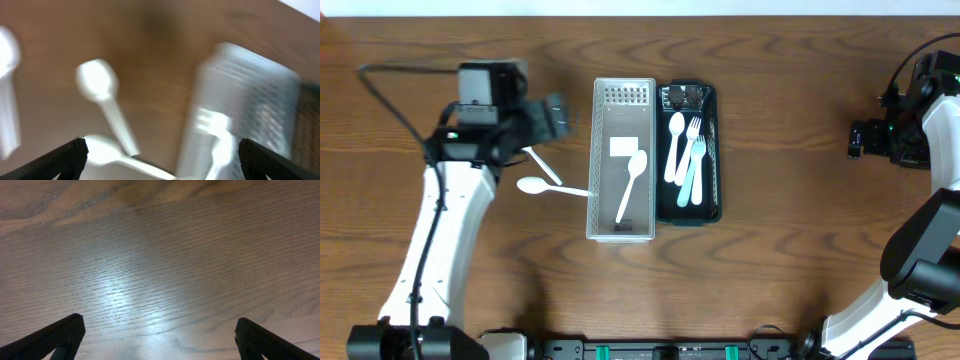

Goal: Pack container
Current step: 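Move the left gripper back to a white spoon on the left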

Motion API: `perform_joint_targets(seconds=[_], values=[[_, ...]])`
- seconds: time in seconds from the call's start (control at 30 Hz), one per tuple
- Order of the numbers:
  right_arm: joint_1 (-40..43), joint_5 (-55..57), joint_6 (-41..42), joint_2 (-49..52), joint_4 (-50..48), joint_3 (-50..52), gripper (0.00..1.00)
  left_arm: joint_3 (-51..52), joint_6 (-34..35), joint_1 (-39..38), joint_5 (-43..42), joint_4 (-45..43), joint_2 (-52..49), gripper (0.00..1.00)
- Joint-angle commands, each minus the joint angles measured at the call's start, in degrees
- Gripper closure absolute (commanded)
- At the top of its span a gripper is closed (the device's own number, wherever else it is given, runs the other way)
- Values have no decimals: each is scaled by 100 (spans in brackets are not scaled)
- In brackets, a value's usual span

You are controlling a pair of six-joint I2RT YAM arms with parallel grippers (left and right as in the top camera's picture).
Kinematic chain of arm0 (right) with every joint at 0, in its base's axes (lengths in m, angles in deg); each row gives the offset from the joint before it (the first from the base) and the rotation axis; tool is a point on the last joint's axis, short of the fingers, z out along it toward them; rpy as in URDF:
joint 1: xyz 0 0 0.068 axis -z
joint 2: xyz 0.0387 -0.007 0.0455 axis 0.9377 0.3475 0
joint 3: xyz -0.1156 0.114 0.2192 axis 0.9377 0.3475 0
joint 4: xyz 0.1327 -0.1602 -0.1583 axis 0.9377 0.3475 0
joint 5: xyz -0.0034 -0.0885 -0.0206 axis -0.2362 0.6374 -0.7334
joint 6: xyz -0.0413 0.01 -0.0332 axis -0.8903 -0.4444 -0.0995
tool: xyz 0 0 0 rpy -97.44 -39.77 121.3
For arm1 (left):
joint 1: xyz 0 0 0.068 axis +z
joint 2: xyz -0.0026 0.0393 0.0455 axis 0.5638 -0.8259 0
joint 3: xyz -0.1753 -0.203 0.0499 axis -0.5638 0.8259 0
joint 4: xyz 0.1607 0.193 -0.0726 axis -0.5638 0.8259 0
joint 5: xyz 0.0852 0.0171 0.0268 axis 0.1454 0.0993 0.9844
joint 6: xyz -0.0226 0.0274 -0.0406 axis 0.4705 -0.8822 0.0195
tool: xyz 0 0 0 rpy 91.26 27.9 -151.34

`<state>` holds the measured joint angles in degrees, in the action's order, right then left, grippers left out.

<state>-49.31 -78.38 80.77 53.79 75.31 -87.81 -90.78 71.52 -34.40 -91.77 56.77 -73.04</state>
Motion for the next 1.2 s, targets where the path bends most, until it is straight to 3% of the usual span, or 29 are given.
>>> perform_joint_targets(seconds=[0.0,0.07,0.17,0.3,0.5,0.6,0.93,1.17], values=[[24,-20,-66,-11,2,4,1,-92,1355,420,866,345,-96,2],[24,-20,-66,-11,2,4,1,-92,1073,573,1088,605,-146,2],[24,-20,-66,-11,4,4,1,-92,26,890,1340,481,-234,1],[24,-20,-66,-11,2,4,1,-92,-579,1480,1333,240,-511,2],[24,-20,-63,-11,4,4,1,-94,-706,2282,1287,256,-1150,2],[24,-20,-66,-11,2,4,1,-94,-1095,2479,935,210,-1375,2],[24,-20,-63,-11,2,4,1,-94,-2441,2485,728,50,-1982,2],[24,-20,-66,-11,4,4,1,-94,-2465,2487,726,-706,-2173,2]])
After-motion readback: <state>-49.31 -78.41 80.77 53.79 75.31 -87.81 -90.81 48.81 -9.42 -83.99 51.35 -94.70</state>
